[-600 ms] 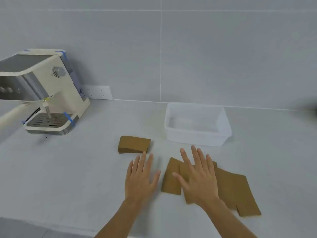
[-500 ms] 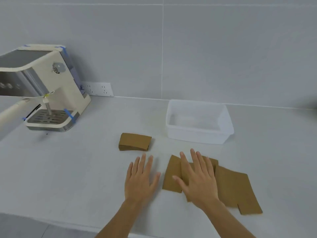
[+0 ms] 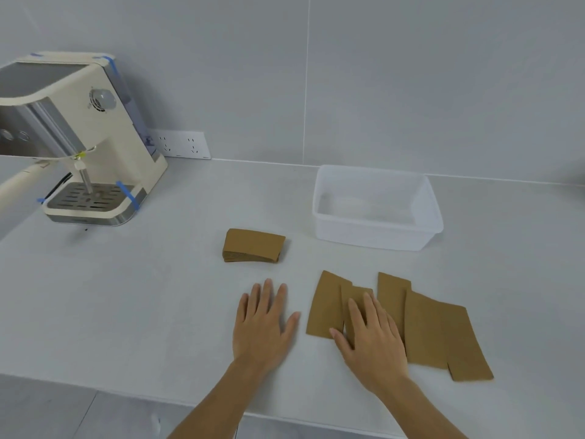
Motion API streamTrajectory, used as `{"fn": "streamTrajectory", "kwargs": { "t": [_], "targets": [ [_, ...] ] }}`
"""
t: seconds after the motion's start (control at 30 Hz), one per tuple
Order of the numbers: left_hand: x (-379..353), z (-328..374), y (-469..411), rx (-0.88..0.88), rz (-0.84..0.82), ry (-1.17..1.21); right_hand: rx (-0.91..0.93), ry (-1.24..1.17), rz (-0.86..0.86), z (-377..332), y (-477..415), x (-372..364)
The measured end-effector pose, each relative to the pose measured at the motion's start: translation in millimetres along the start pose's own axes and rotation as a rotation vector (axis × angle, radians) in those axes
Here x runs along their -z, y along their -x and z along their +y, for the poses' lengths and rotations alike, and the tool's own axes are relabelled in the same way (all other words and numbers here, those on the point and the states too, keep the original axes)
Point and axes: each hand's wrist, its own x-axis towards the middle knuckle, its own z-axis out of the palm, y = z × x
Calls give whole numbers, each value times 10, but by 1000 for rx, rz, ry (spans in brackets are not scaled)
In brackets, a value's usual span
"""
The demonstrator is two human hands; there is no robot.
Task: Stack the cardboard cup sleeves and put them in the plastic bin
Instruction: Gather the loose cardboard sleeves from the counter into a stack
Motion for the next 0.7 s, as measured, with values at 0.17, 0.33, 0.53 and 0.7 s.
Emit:
{"fn": "streamTrajectory", "kwargs": {
  "t": [0.17,0.33,0.53,0.7],
  "targets": [
    [16,-2,-8,15,-15,43,4,-104,12,-2,-65,-39],
    [106,-4,-73,25,-105,169,-115,-187,-9,-41,-120,-9],
    [340,92,-108,107,-10,534,-248,-420,-62,-82,-182,66],
    [542,299,-31,155,-4,967,-285,-633,-67,-90,-183,173]
  ]
}}
